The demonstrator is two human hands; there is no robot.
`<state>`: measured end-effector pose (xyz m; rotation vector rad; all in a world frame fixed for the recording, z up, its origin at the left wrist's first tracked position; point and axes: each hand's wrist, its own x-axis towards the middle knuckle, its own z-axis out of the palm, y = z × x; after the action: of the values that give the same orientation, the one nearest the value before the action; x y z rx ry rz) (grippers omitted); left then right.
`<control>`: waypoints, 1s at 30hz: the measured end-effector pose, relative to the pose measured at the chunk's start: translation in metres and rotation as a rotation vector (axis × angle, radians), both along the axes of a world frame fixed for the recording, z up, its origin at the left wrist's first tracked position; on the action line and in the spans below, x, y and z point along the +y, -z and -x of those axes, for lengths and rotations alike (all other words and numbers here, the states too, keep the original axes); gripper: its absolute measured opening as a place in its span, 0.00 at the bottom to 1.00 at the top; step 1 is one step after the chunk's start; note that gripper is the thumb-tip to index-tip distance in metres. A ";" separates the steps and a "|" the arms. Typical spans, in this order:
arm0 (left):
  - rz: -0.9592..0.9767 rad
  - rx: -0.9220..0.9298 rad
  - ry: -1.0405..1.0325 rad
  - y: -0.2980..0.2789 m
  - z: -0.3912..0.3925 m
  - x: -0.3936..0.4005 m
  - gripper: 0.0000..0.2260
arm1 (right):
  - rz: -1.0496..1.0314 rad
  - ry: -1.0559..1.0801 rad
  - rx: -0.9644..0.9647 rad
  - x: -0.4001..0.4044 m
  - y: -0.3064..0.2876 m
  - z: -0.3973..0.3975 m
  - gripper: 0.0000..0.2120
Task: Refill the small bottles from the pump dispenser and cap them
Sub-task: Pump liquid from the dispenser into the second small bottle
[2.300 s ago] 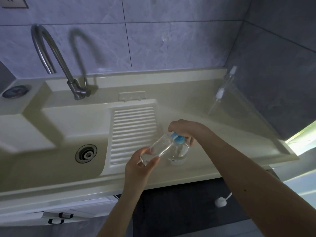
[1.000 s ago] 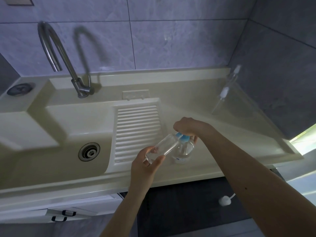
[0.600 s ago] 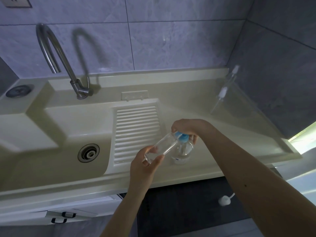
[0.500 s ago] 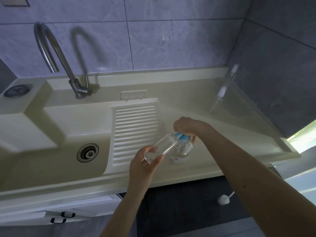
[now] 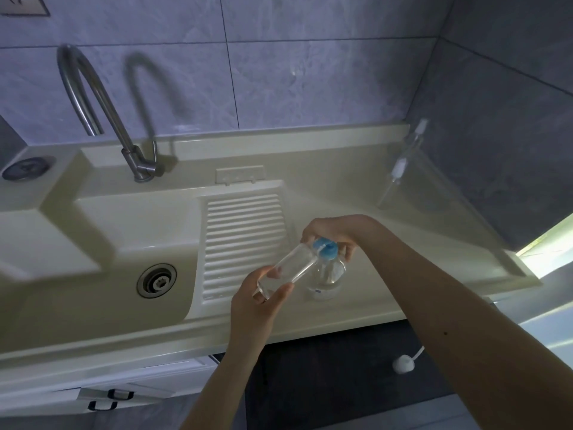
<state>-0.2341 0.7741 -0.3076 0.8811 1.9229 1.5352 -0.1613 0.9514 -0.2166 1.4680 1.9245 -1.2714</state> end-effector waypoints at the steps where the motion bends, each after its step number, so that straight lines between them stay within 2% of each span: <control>1: 0.003 -0.003 -0.004 -0.001 0.000 0.000 0.10 | 0.049 0.013 0.029 -0.001 -0.003 -0.001 0.23; 5: 0.011 -0.026 -0.002 -0.004 0.000 0.000 0.10 | 0.103 0.029 -0.035 0.005 0.002 0.002 0.28; 7: -0.007 -0.039 0.000 -0.005 -0.001 0.000 0.10 | 0.051 -0.006 -0.071 0.006 0.004 0.005 0.28; 13: -0.003 -0.026 -0.002 -0.006 -0.001 -0.001 0.11 | -0.283 -0.143 -0.003 0.003 0.014 -0.002 0.12; 17: 0.013 -0.023 0.006 -0.001 -0.003 -0.004 0.11 | -0.375 -0.188 0.009 0.000 0.015 -0.001 0.09; 23: 0.004 0.000 -0.003 0.004 -0.002 -0.003 0.10 | -0.283 -0.091 0.017 -0.001 0.012 0.000 0.09; 27: 0.002 -0.005 0.000 0.002 0.000 -0.001 0.10 | -0.017 -0.002 -0.015 0.000 0.000 -0.001 0.20; 30: 0.005 -0.006 -0.001 0.001 0.000 -0.001 0.10 | 0.038 -0.002 -0.038 -0.001 -0.003 0.000 0.22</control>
<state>-0.2338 0.7728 -0.3088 0.8726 1.9225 1.5314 -0.1617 0.9509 -0.2133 1.4612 1.8670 -1.2630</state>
